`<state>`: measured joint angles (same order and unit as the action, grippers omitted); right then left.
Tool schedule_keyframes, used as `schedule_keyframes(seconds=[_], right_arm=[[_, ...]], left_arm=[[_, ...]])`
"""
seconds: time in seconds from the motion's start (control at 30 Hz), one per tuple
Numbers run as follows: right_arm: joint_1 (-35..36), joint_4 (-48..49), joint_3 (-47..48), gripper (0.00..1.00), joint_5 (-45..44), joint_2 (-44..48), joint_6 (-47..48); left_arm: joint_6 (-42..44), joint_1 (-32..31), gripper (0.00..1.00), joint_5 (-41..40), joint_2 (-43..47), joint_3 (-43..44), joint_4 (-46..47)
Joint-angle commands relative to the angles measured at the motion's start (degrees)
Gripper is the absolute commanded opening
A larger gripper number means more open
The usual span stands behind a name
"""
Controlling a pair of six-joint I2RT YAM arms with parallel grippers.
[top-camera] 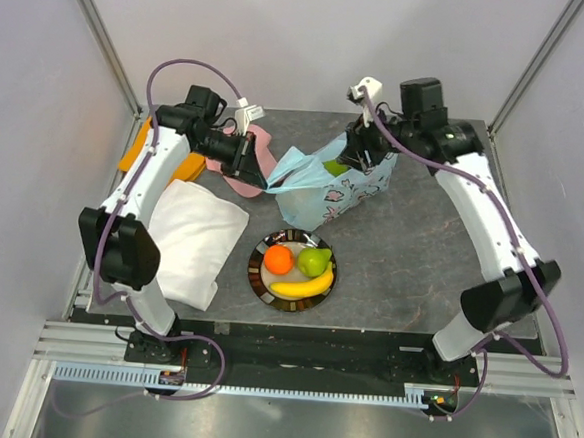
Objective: Take the fake fruits out of the plastic bag
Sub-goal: Adjust the plastic bag at the center of the board.
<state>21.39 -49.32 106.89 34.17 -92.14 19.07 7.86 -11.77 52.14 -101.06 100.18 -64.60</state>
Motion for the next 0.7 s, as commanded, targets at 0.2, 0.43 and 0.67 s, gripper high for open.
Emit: schedule_keyframes(seconds=[0.2,0.43,0.67], right_arm=[[-0.73,2.56,-23.81,0.37,-19.04,-3.58,6.59],[-2.67,9.23,-33.51,0.40,-22.75,-2.16,4.14],[-3.54,15.92,-18.23,0.45,-28.36,-17.78,-4.11]], left_arm=[[16.13,-0.27,0.02,-14.33,3.76,0.63,-14.23],[16.05,-0.62,0.02,-17.25,-3.59,11.03,-14.06],[16.67,-2.55,0.02,-15.93,-23.80,46.29,-13.10]])
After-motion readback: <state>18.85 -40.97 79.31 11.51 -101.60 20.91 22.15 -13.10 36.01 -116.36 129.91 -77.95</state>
